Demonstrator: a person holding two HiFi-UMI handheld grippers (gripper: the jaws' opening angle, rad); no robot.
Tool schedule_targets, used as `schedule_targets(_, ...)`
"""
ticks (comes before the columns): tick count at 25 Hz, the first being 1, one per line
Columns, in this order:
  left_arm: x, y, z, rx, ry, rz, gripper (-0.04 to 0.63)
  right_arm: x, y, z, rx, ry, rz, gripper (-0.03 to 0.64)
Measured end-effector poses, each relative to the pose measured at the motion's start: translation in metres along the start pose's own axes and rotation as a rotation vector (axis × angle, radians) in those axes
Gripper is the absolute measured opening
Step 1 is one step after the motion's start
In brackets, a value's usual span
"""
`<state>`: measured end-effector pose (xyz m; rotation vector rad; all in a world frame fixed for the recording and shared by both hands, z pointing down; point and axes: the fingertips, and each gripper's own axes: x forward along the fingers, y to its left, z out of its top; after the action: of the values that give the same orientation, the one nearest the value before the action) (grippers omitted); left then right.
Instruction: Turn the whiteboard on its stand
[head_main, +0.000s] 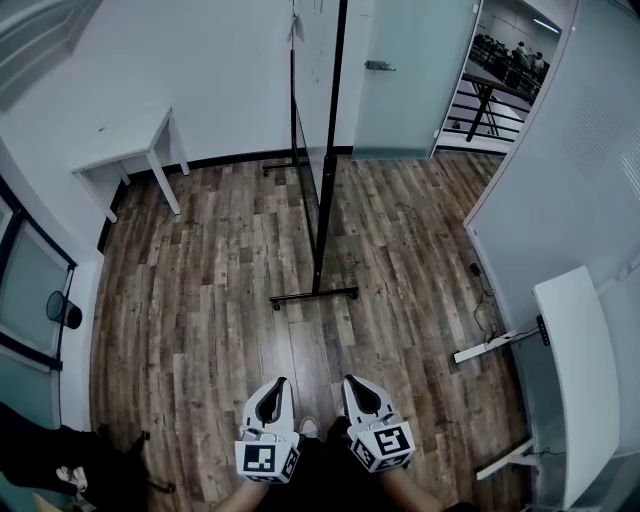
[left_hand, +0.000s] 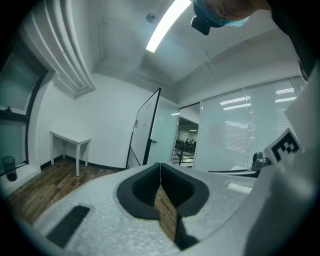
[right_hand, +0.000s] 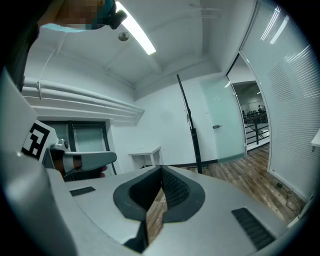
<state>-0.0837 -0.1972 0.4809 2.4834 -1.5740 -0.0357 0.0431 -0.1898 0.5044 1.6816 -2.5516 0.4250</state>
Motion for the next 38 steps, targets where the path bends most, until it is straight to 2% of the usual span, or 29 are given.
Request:
schedule_targets(5,0.023,0.022,0.002,-0.02,-0.005,0.026,0.018,0.042,-0.011,0.009,-0.003,-0.002,0.012,0.011)
schedule_targets(9,0.051,0.037,0.002,-0.005,-0.012,0.051,0.018,0.078,-0.03,0.017,-0.015,-0.015,0.03,0.011)
schedule_targets(21,0.168,0.074,0.034,0.008,-0.035,0.105,0.018,0.193,-0.101,0.059,-0.029,-0.018,0.045,0.011)
schedule_targets(38,0.335,0.118,0.058,-0.016,-0.035,0.151,0.018,0.362,-0.206,0.088,-0.069,0.042,0.007,0.014)
